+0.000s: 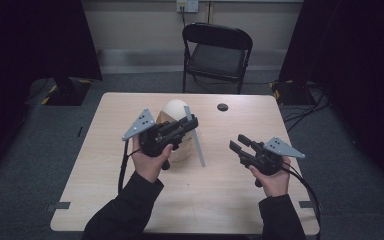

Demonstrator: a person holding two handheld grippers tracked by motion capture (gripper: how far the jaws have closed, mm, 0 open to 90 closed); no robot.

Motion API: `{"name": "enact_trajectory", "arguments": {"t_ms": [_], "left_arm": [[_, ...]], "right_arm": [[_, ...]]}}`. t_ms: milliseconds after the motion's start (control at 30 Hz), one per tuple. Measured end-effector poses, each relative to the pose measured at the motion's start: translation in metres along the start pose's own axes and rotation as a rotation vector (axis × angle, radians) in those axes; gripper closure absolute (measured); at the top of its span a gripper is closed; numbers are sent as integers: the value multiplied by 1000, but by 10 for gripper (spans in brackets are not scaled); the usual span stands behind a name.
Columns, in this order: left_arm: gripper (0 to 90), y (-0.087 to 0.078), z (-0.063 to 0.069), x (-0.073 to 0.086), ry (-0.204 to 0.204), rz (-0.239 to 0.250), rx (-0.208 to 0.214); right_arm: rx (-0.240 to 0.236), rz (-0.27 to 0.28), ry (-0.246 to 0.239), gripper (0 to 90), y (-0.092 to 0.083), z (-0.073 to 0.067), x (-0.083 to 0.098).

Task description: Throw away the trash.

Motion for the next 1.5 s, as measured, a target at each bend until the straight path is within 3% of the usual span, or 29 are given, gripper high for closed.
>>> {"name": "enact_trajectory", "arguments": {"t_ms": [300, 367, 633, 867, 1067, 1233, 1500], "left_arm": [[793, -42, -2, -33, 51, 61, -37], [793, -54, -6, -45, 72, 81, -62], [793, -71, -22, -68, 97, 123, -120], [793, -68, -37, -77, 141, 121, -173], [793, -59, -59, -77, 142, 121, -221], [793, -52, -75, -72, 151, 101, -254], [794, -39, -99, -46, 166, 46, -296]], "right_arm": [[160, -163, 62, 403, 2, 36, 45], [184, -189, 68, 384, 2, 42, 54], [216, -263, 84, 372, 3, 56, 80], [239, -307, 79, 367, 2, 63, 91], [246, -334, 68, 359, 1, 67, 98], [250, -347, 56, 359, 3, 67, 101], [248, -354, 41, 358, 1, 69, 100]]}}
Point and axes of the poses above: each handheld gripper's, and its own axes: y roughly forward along the jaws, x roughly out of its underside, z roughly to its right, the point moved 4 cm from there along y, roughly forward along the jaws, and after that the axes turned 1 degree about -y, right-handed, at the moved point
